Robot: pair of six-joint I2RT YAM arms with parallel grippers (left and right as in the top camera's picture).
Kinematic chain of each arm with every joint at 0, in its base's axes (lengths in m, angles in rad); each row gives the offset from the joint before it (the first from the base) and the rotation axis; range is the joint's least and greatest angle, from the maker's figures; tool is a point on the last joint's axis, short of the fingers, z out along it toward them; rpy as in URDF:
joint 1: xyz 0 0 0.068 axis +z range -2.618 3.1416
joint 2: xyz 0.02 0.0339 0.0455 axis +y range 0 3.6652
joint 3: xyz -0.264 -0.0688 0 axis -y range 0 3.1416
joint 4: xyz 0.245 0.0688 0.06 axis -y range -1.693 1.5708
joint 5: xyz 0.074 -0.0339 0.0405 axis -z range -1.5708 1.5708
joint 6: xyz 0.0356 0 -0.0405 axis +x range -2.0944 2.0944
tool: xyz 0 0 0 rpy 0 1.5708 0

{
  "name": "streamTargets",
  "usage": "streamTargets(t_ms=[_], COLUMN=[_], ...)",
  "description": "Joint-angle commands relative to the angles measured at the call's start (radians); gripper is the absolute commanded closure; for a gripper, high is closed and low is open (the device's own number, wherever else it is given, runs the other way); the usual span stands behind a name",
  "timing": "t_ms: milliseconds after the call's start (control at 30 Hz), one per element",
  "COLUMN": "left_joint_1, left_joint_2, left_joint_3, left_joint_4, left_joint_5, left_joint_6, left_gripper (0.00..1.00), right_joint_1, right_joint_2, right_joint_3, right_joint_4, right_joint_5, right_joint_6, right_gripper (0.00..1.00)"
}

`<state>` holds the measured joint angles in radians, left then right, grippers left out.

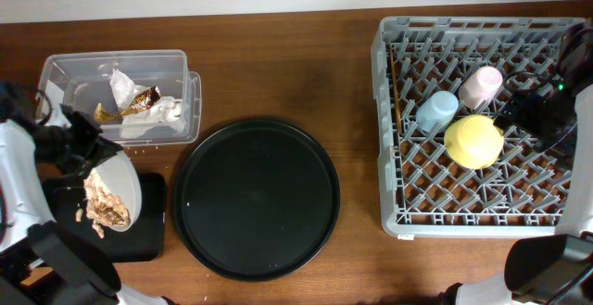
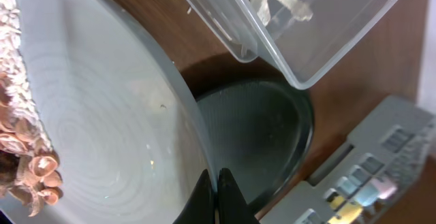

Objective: Sort waste into correct bins and load items into the dishwasher rack
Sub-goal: 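Tilt the plate to dump the food scraps onto the black tray, then carry the empty plate back and set it on the round tray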

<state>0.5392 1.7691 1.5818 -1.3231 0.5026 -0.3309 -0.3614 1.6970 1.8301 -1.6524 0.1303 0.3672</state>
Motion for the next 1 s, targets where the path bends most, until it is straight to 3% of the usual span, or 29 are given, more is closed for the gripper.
streamTargets(t_ms=[0,233,367,533,600,667,700,967], left_joint_1=[0.076,0.226,0.296,0.372,0.410,0.445,0.468,0.500], left_joint_2=[-0.023,-0.023,-0.023,-0.023,-0.023,-0.023,-0.023,-0.023], left_joint_3=[-0.044,-0.149,-0.185,-0.188,-0.188,-0.188,-0.188,-0.188], left_joint_4=[0.002,0.006,-0.023,-0.069,-0.155,-0.193,-0.181,-0.321], left_joint_5=[0.177,0.425,0.611,0.608,0.642,0.642,0.701,0.682], left_joint_6=[0.083,0.185,0.320,0.326,0.416,0.429,0.505,0.581], left_gripper=[0.99,0.99,0.99,0.99,0.99,0.99,0.99,0.99], right_joint_1=[-0.006,-0.006,-0.006,-0.006,-0.006,-0.006,-0.006,-0.006], right_joint_2=[-0.006,-0.006,-0.006,-0.006,-0.006,-0.006,-0.006,-0.006], right_joint_3=[0.000,0.000,0.000,0.000,0.000,0.000,0.000,0.000], right_joint_4=[0.000,0.000,0.000,0.000,0.000,0.000,0.000,0.000], right_joint_5=[0.005,0.005,0.005,0.005,0.005,0.005,0.005,0.005], right_joint_6=[0.008,0.008,0.008,0.008,0.008,0.008,0.008,0.008], right_gripper=[0.01,0.01,0.01,0.01,0.01,0.01,0.01,0.01])
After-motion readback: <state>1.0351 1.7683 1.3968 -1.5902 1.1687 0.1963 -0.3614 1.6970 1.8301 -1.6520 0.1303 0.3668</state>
